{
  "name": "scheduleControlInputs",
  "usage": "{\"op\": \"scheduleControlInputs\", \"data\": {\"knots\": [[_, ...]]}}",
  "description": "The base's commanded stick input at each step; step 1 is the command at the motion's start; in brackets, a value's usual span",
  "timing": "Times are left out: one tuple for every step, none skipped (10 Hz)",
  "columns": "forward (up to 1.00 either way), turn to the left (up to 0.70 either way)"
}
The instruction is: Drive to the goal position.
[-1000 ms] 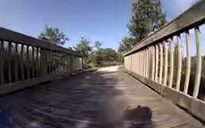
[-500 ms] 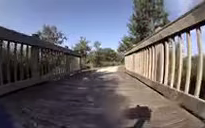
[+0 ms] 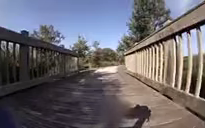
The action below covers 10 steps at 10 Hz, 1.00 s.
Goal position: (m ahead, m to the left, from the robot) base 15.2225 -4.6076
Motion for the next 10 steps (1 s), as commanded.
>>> {"op": "scheduleControlInputs", "data": {"knots": [[0.7, 0.0], [0.7, 0.0], [0.7, 0.0], [0.7, 0.0], [0.44, 0.0], [0.33, 0.0], [0.7, 0.0], [0.7, 0.0], [0.7, 0.0], [0.7, 0.0]]}}
